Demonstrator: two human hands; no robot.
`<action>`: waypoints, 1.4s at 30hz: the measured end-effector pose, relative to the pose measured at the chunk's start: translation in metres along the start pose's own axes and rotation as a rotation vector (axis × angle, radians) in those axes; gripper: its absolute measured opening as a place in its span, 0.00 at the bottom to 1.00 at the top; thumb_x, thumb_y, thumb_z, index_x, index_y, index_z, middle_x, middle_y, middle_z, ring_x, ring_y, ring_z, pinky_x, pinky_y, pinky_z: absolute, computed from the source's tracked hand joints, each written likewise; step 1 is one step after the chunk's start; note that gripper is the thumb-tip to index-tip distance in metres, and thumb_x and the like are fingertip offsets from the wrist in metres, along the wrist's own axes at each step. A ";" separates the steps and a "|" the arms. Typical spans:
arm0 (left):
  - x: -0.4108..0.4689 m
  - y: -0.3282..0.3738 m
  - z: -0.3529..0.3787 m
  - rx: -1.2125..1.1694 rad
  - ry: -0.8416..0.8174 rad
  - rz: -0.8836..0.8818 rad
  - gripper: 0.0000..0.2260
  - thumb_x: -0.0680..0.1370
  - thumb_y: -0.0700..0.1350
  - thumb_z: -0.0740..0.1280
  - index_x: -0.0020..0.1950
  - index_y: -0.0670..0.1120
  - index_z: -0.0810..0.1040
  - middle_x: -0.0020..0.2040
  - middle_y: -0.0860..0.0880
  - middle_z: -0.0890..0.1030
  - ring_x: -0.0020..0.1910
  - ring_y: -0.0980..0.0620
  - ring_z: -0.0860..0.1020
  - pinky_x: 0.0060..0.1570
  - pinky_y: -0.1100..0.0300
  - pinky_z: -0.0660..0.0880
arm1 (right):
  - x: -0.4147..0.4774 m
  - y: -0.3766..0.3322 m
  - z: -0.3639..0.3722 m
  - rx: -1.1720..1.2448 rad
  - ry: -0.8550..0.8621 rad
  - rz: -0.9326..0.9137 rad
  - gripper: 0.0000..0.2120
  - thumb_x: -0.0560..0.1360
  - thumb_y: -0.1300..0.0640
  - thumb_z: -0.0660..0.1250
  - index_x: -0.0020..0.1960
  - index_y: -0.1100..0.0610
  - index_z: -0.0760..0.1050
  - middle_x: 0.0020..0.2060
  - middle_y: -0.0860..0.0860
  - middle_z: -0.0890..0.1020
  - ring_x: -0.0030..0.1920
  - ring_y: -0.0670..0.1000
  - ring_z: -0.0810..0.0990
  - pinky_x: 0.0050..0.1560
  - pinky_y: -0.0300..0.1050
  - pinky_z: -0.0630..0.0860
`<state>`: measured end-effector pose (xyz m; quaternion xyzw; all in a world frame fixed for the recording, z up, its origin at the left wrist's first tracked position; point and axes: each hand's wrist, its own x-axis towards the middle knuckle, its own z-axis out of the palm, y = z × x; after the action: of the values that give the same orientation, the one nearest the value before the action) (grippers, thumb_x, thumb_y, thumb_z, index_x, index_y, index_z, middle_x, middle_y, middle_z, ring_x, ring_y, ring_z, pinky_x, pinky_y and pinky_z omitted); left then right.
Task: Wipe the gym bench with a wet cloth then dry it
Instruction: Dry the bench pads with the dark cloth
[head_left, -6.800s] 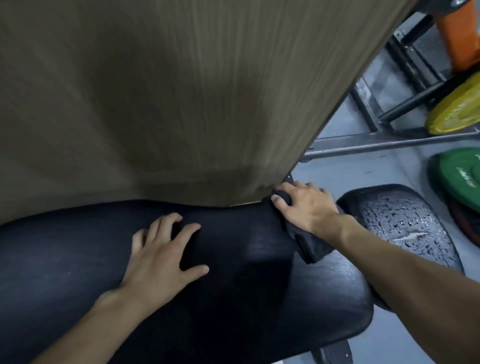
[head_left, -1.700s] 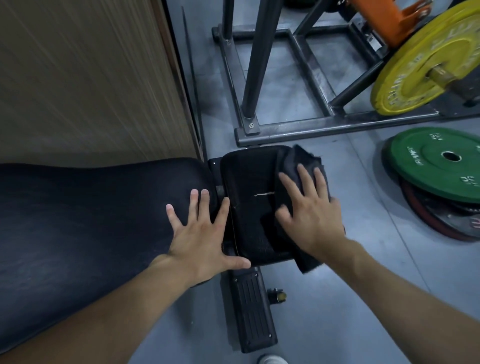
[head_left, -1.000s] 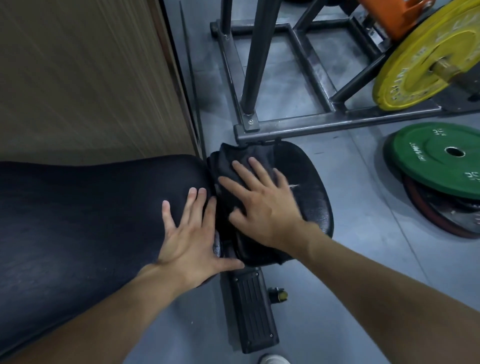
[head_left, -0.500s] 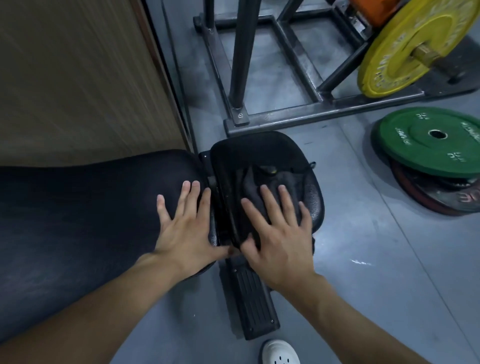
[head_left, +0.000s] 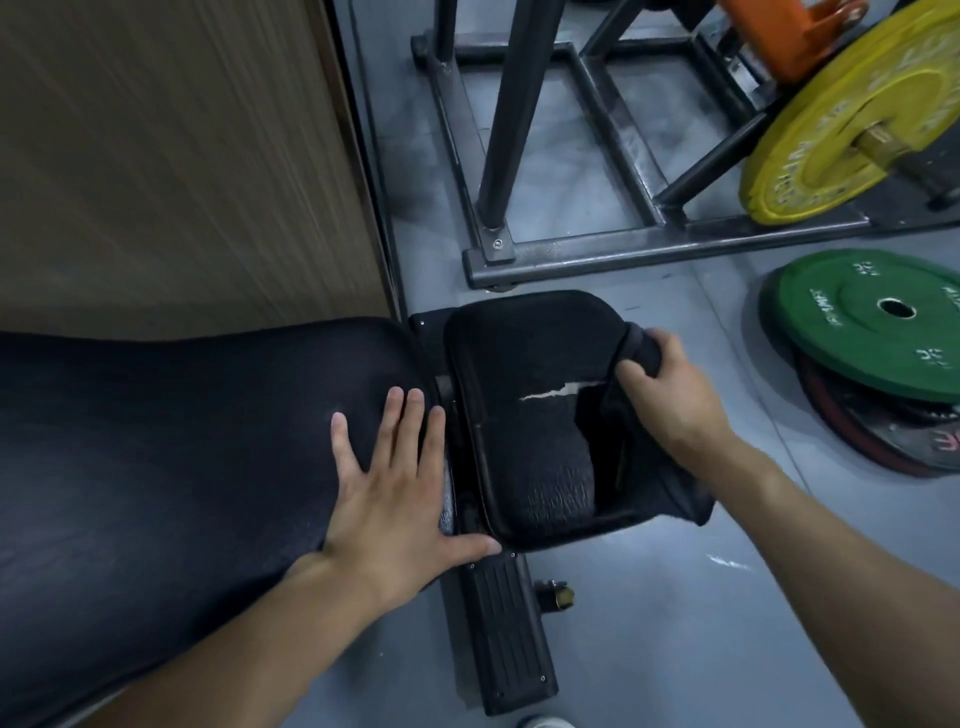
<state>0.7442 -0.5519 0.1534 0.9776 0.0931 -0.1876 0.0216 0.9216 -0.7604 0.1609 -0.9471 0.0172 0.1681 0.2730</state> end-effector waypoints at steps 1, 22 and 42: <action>0.001 0.000 0.002 0.009 0.003 0.006 0.57 0.65 0.81 0.48 0.74 0.42 0.27 0.74 0.42 0.25 0.73 0.45 0.24 0.69 0.29 0.36 | 0.014 -0.007 0.000 -0.017 -0.019 -0.025 0.28 0.75 0.45 0.60 0.74 0.48 0.61 0.61 0.58 0.78 0.61 0.61 0.75 0.56 0.52 0.69; -0.003 -0.012 -0.006 -0.540 0.208 -0.015 0.37 0.75 0.55 0.63 0.78 0.43 0.53 0.80 0.49 0.54 0.78 0.59 0.43 0.75 0.49 0.33 | -0.014 -0.133 0.084 -0.756 -0.198 -0.789 0.26 0.75 0.41 0.56 0.70 0.49 0.70 0.73 0.46 0.65 0.79 0.55 0.48 0.69 0.71 0.51; -0.017 0.039 -0.006 -0.600 0.078 -0.081 0.22 0.84 0.53 0.47 0.77 0.54 0.60 0.77 0.53 0.63 0.79 0.58 0.44 0.74 0.44 0.31 | -0.133 0.081 0.080 -0.490 0.489 -0.889 0.31 0.71 0.61 0.64 0.74 0.49 0.68 0.69 0.51 0.73 0.74 0.58 0.66 0.65 0.62 0.65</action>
<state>0.7383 -0.5924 0.1659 0.9296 0.1841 -0.1147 0.2981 0.7616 -0.7951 0.0992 -0.9104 -0.3602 -0.1882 0.0779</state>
